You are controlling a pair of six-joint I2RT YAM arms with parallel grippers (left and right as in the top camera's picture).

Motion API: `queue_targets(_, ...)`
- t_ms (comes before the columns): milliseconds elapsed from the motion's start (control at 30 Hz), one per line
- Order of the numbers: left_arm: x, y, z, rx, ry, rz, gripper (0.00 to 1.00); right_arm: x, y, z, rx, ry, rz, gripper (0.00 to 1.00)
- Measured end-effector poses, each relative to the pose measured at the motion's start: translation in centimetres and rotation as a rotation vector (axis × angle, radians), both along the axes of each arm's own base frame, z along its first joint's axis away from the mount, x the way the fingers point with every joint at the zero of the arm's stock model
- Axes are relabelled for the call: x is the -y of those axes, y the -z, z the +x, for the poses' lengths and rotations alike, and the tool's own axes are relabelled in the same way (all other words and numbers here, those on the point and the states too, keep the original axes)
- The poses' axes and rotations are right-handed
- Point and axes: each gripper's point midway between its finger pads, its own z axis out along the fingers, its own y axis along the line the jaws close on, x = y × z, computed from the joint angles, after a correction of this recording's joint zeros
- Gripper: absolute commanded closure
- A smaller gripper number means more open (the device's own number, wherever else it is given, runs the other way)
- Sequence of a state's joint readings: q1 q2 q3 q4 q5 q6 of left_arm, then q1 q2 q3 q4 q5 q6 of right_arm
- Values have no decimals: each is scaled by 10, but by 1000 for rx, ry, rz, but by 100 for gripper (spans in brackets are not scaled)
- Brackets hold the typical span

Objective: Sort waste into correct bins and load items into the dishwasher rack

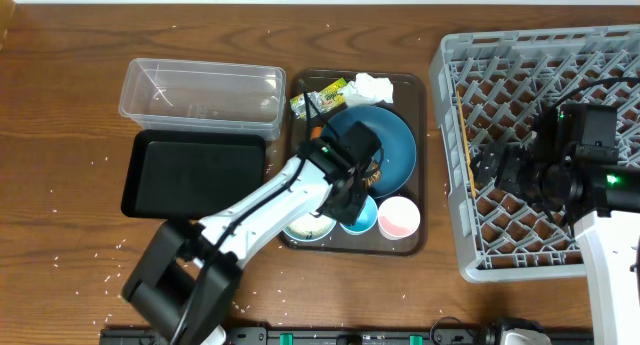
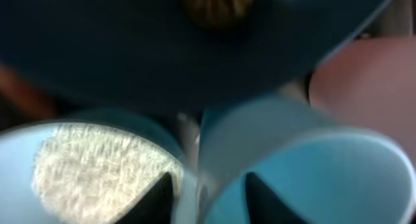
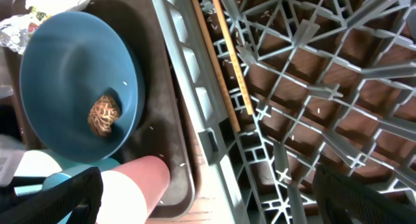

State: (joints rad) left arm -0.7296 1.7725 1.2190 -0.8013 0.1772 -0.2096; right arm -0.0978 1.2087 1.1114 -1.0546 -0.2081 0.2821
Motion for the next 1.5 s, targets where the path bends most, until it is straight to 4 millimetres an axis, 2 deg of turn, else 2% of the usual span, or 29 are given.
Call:
queue_targets(33, 1, 2, 1, 2, -1, 0, 94, 0, 0, 0, -1, 0, 0, 1)
queue_targets(133, 1, 2, 2, 4, 0, -2, 94, 0, 1, -2, -8, 0, 0, 1)
queue_targets(267, -9, -1, -6, -33, -8, 29, 94, 0, 1, -3, -15, 0, 1, 1)
queue_targets(367, -19, -18, -3, -30, -38, 22, 94, 0, 1, -3, -15, -1, 1, 1)
queue_targets(500, -34, -63, 13, 60, -104, -61, 94, -10, -2, -1, 9, -69, 32, 6)
queue_targets(600, -40, -102, 26, 130, -156, -205, 94, -33, -11, 2, 67, -205, 120, 11)
queue_targets(700, -37, -142, 40, 183, -164, -408, 94, -65, -30, 2, 163, -379, 265, 18)
queue_targets(800, -31, -178, 48, 206, -143, -616, 94, -105, -67, -5, 325, -607, 482, 20)
queue_targets(900, -22, -203, 48, 188, -93, -781, 94, -127, -102, -14, 478, -769, 633, 20)
queue_targets(1000, -9, -224, 39, 148, -19, -923, 94, -144, -125, -24, 581, -903, 723, 21)
queue_targets(1167, 2, -247, 19, 64, 76, -1068, 94, -169, -143, -40, 676, -1074, 784, 23)
queue_targets(1333, 7, -258, 6, 10, 123, -1134, 94, -189, -151, -41, 735, -1171, 751, 26)
queue_targets(1367, 8, -260, 5, 6, 131, -1141, 94, -193, -152, -41, 741, -1184, 747, 28)
queue_targets(1467, 11, -262, 3, 11, 151, -1153, 94, -208, -155, -44, 744, -1214, 740, 46)
queue_targets(1500, 10, -263, 4, 13, 150, -1154, 94, -210, -156, -43, 745, -1214, 732, 48)
